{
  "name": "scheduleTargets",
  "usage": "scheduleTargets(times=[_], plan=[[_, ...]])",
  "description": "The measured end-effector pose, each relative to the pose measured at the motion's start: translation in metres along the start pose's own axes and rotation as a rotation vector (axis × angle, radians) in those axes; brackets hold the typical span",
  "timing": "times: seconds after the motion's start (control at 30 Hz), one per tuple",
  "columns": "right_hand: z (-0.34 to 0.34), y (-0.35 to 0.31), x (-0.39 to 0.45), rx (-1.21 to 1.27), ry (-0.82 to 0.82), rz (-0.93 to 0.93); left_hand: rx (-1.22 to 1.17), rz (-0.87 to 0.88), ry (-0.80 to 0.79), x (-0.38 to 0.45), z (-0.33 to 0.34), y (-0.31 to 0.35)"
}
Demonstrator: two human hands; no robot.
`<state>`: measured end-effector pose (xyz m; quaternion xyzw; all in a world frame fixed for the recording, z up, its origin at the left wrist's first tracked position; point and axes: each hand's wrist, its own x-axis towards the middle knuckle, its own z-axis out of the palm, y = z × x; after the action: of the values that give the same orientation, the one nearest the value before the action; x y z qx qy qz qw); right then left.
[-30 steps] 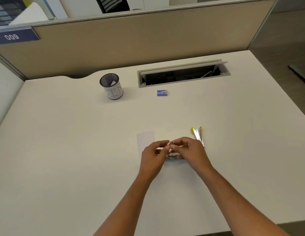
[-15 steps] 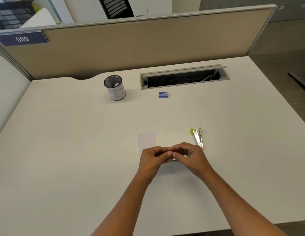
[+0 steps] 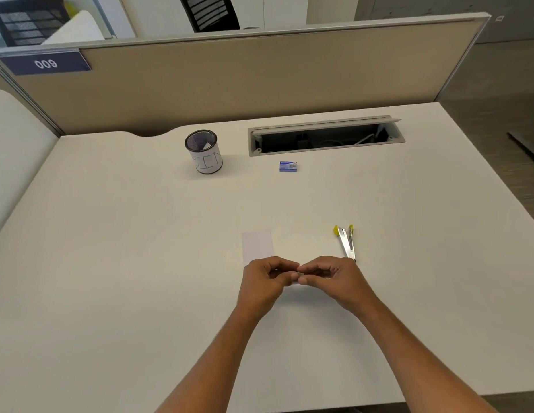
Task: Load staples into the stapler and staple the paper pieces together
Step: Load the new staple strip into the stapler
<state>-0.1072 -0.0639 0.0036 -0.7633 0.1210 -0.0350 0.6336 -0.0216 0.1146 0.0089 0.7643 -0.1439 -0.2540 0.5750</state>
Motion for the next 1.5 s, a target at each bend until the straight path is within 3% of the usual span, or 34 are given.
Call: scheduleTargets(times=[0.13,0.27,0.47,0.7,1.03,1.23,1.5], plan=[[-0.001,0.000,0.002,-0.113,-0.011,-0.030,0.062,0.022,0.026,-0.001,0.001,0.000],[-0.006,0.006,0.003,0.012,0.096,0.052,0.225,0.126,0.143,-0.001,-0.002,-0.007],[-0.013,0.014,0.000,-0.036,0.137,0.168,0.739,0.272,0.018,0.000,-0.012,-0.027],[-0.010,0.016,-0.004,-0.113,0.146,0.220,0.945,0.348,-0.005,0.005,-0.003,-0.033],[-0.013,0.000,-0.007,-0.232,0.163,0.051,0.828,0.342,-0.122,-0.001,-0.008,-0.020],[-0.019,-0.022,-0.007,-0.305,0.149,-0.090,0.710,0.402,-0.022,-0.018,-0.013,0.000],[-0.022,-0.047,-0.005,-0.411,0.048,-0.238,0.684,0.491,-0.009,-0.024,-0.016,0.017]])
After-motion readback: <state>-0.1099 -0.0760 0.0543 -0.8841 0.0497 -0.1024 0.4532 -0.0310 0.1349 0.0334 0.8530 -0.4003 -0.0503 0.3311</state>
